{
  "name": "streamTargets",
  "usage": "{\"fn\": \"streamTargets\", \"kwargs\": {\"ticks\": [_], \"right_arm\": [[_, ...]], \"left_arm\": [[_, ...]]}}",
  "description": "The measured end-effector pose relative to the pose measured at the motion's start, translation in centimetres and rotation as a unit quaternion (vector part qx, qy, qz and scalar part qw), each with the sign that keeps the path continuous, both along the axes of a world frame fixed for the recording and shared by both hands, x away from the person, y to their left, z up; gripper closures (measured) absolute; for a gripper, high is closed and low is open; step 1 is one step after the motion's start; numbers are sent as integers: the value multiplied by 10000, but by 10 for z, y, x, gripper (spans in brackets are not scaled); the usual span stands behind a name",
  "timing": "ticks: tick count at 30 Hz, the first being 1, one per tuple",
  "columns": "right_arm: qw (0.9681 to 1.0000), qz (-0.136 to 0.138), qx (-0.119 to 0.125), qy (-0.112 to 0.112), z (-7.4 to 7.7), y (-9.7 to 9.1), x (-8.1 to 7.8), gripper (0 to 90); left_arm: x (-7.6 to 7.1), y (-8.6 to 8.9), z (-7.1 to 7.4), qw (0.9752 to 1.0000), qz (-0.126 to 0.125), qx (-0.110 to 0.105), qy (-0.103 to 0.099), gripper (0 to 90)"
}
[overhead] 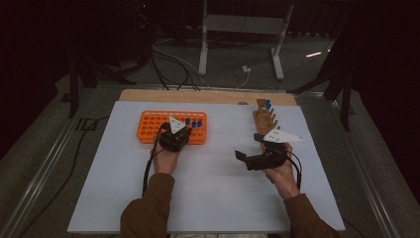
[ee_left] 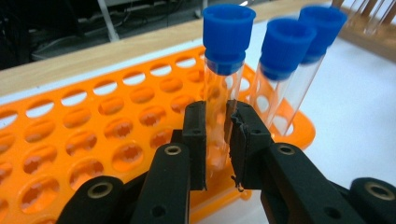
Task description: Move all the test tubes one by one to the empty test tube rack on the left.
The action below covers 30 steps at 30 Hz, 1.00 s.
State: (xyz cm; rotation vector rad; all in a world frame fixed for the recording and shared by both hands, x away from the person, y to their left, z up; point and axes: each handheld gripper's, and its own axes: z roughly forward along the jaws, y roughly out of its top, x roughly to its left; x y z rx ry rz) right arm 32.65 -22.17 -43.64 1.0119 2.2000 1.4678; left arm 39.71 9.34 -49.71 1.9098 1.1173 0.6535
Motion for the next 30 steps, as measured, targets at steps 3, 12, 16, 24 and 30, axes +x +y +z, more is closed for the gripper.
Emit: {"fn": "streamTargets", "kwargs": {"ticks": [3,12,16,24,30], "right_arm": [[10000,5,-4,6,-1,0,0,0],[10000,6,6,37,-2,0,1,0],[10000,18,31,53,-2,-1,1,0],[10000,10,52,67,-2,0,2,0],[10000,-7,68,57,-2,-1,2,0]], "left_arm": [[0,-1,-1,10000,19,1,39,788],[1,2,0,9999,35,-94,130,783],[0,7,1,9995,103,-214,229,721],[-5,22,13,9981,-33,-583,182,511],[-16,41,25,9957,37,-917,110,293]]}}
